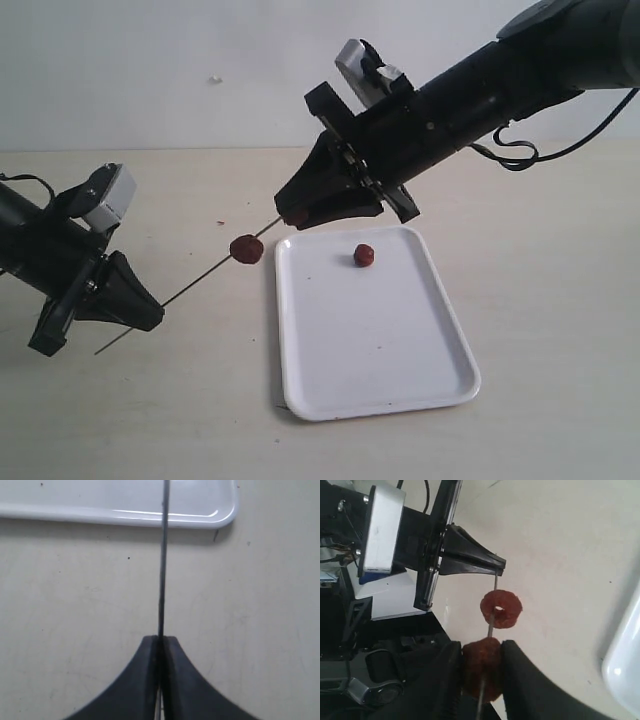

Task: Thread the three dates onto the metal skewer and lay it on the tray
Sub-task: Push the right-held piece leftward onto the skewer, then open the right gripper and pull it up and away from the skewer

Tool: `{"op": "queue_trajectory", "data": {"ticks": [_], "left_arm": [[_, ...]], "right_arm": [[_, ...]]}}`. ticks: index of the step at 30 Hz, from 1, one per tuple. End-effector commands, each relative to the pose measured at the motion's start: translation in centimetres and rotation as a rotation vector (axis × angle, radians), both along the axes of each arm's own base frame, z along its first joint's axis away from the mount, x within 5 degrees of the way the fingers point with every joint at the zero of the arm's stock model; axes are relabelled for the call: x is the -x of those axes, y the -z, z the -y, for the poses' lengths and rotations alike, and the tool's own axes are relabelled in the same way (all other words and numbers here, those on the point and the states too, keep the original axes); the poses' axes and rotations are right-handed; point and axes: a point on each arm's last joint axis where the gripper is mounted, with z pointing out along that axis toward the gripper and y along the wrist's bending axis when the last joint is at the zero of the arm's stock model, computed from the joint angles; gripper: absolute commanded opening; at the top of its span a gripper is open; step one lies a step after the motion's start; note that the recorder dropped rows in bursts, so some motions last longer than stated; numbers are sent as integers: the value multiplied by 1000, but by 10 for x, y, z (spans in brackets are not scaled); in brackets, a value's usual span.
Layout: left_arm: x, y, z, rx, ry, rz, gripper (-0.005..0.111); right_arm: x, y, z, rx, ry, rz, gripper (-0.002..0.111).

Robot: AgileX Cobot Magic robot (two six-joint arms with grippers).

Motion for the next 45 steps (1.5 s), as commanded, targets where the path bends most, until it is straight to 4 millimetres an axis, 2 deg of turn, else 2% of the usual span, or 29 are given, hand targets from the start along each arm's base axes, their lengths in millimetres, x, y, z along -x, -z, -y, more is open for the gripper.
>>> {"op": "queue_trajectory", "data": {"ticks": [1,15,20,22,45], "left_arm": [[0,-4,1,21,-14,-10,0],[0,-5,1,21,-10,-7,0],[0,-5,1,23,-8,-9,0],[0,-5,1,24,-6,-11,0],[1,-5,1,28,-7,-15,0]], "right_arm": [[-1,-7,-6,-81,21,-4,27],[-1,-7,-6,-85,23,-5,29],[-1,-7,-6,-85,22,-3,62],[-1,-7,-6,-85,19,3,69],[0,-8,-10,-89,6,10,69]]}}
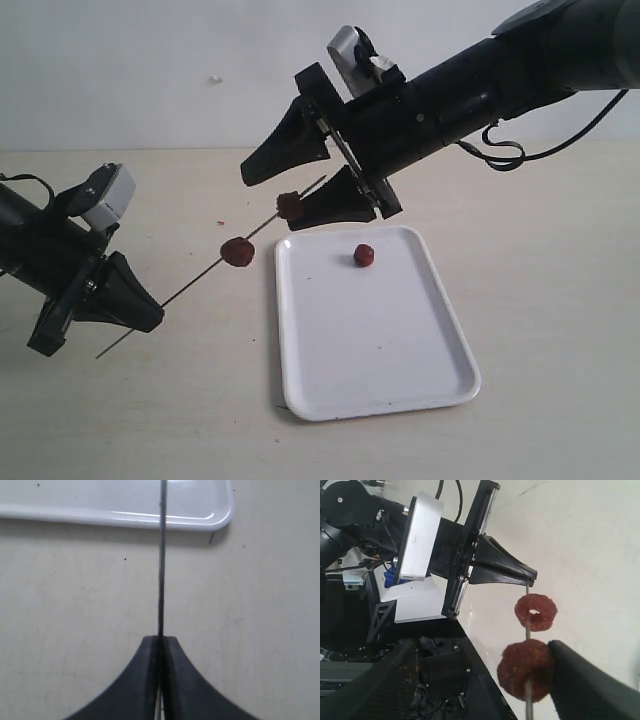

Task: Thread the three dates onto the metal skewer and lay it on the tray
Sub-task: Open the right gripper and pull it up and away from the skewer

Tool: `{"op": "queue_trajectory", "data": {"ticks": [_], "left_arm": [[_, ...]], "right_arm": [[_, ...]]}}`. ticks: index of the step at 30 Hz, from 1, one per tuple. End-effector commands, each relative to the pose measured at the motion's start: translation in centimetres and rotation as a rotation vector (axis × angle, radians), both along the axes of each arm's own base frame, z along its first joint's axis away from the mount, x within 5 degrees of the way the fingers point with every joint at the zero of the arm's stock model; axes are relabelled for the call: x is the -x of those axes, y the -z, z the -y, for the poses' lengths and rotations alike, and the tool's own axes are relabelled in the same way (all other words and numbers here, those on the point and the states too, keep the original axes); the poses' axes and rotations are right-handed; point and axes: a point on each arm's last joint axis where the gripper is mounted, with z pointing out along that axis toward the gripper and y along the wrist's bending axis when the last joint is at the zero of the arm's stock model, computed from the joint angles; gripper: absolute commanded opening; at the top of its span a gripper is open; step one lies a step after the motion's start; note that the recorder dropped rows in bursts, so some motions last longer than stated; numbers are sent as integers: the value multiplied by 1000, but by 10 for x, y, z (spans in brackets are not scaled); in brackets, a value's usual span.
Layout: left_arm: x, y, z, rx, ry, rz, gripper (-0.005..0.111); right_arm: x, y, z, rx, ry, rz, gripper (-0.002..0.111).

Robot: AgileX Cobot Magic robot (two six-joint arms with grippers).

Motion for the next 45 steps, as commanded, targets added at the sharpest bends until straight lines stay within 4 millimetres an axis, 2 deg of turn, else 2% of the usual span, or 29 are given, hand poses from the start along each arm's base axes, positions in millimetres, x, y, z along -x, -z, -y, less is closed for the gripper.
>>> {"op": "queue_trajectory", "data": {"ticks": [1,8,12,16,20,26,31,34,38,41,45], "left_arm": [[0,-5,1,20,-9,-1,0],[-1,-5,1,23,-15,-3,0],[0,-6,2,42,-17,-13,0],[1,-7,3,52,-6,-26,0],[2,-7,2,57,-2,-32,0],[3,-8,2,69,6,-45,0],[4,-12,-10,124,-16,-86,0],[2,-13,-22,136,-51,-93,0],[0,-13,-31,134,-113,-125,0],[0,-13,-31,132,-125,-138,0],[0,-13,-31,132,-161,-173,0]], "right_arm": [[0,-1,-2,-12,0,6,69],[-1,-4,3,-14,1,40,70],[-1,-10,8,-13,4,68,82],[2,-23,12,-18,13,101,83],[-2,-40,45,-19,99,147,83],[-4,-55,83,-7,196,190,83],[-7,-61,121,2,299,207,81],[-7,-58,138,28,342,187,75],[-13,-38,143,78,330,129,59],[-20,-22,142,109,283,145,60],[-30,-12,146,380,121,224,61]]}}
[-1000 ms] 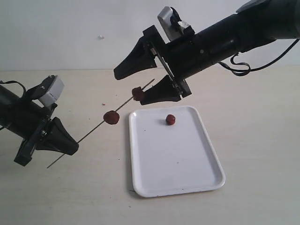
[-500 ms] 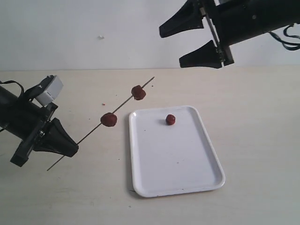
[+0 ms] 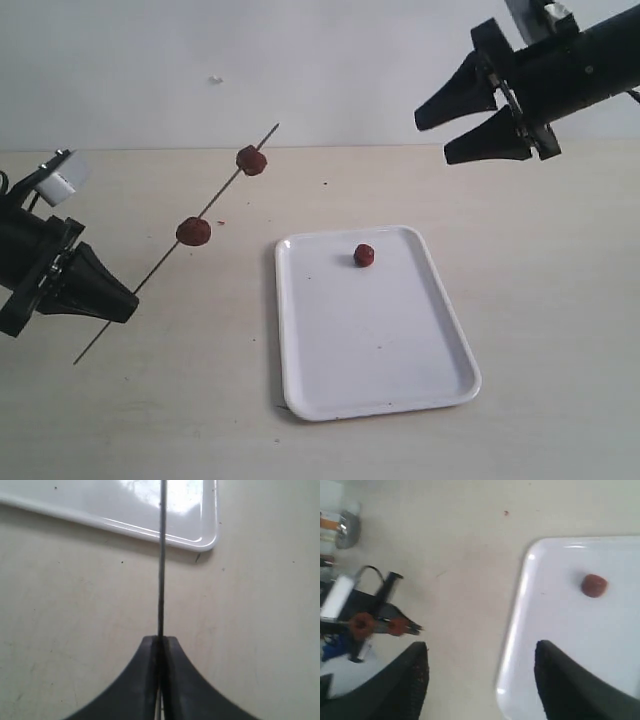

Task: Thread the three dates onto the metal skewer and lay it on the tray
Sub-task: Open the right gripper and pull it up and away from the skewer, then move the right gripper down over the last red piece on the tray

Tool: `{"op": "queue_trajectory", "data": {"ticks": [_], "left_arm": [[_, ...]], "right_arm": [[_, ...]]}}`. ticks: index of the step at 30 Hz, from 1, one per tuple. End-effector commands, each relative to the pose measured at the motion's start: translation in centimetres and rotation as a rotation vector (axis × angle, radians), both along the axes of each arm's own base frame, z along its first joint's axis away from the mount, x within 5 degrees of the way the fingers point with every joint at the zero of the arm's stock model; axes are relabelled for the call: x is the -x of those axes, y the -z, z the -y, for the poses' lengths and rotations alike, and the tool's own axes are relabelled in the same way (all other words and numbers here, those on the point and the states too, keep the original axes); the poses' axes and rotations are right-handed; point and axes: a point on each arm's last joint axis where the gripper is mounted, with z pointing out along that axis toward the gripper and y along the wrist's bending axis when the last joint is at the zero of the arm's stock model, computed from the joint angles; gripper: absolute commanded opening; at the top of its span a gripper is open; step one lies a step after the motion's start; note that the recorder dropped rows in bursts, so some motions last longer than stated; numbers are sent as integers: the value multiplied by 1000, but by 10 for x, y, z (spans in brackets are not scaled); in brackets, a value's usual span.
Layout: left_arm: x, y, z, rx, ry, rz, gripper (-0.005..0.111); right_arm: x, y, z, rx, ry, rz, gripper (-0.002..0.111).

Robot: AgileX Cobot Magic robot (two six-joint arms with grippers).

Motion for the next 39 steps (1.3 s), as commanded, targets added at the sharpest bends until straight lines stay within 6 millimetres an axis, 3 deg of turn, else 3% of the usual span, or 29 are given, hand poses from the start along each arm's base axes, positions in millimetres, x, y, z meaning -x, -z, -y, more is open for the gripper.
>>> {"op": "queue_trajectory", "data": {"ticks": [1,7,11,25,31,39], "left_arm": [[-1,-6,1,27,-42,-37,0],[-1,-6,1,24,-93,-95,0],[0,-5,1,17,-98,-107,0],[-2,-7,2,39,-115,-105,0],[-2,-7,2,41,-117,-105,0],[-3,-8,3,57,-130,-103,0]], "right_arm": [[-10,4,1,350,-201,85,61],[-25,2,-21,716,-455,345,61],[-28,18,-39,959,-638,377,60],[-51,84,-95,1144,-786,481,53],[-63,102,-98,1136,-655,509,52],[-65,121,-99,1115,-608,443,52]]}}
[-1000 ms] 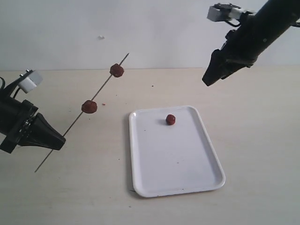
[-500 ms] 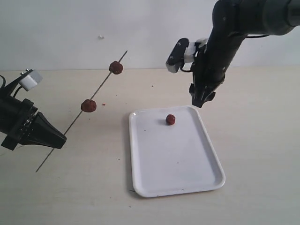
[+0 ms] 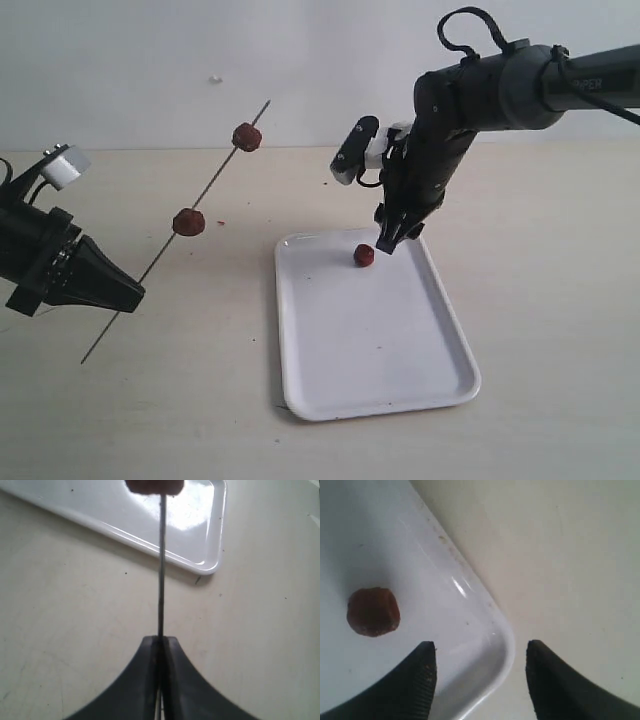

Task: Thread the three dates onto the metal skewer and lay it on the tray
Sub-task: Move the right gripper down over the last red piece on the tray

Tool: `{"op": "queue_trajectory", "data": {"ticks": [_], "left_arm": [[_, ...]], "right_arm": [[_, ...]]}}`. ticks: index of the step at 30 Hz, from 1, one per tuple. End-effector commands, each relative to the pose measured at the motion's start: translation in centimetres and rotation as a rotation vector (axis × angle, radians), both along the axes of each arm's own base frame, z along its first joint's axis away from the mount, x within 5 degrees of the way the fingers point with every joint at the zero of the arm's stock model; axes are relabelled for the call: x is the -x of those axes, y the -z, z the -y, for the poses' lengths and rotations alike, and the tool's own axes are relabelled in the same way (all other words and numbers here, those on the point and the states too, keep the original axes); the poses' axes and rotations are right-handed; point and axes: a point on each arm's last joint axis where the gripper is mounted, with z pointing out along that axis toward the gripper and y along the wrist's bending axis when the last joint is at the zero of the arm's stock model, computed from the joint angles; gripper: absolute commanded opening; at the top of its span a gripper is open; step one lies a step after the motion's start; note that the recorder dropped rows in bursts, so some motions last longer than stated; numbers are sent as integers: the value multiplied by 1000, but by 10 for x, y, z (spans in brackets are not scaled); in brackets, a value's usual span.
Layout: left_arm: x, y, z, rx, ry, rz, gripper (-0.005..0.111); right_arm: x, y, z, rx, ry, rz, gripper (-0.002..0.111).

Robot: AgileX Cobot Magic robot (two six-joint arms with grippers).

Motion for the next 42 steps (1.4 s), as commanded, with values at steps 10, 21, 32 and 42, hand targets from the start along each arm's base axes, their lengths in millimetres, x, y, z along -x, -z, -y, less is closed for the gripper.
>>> {"op": "queue_trajectory", "data": {"ticks": [10,21,32,42], "left_arm": [[-1,-5,1,27,-15,6,0],[-1,-6,1,26,-48,-35,0],[-1,-6,1,26,-51,-38,0],[-1,-6,1,26,-51,-38,0]], "right_arm": [[2,-52,-20,-435,768,-250,52],[13,-49,-34,-445,1342,-252,52],[5,-20,-47,-522,1462,-276,52],[-3,-5,-47,-544,1497,-205,52]]}}
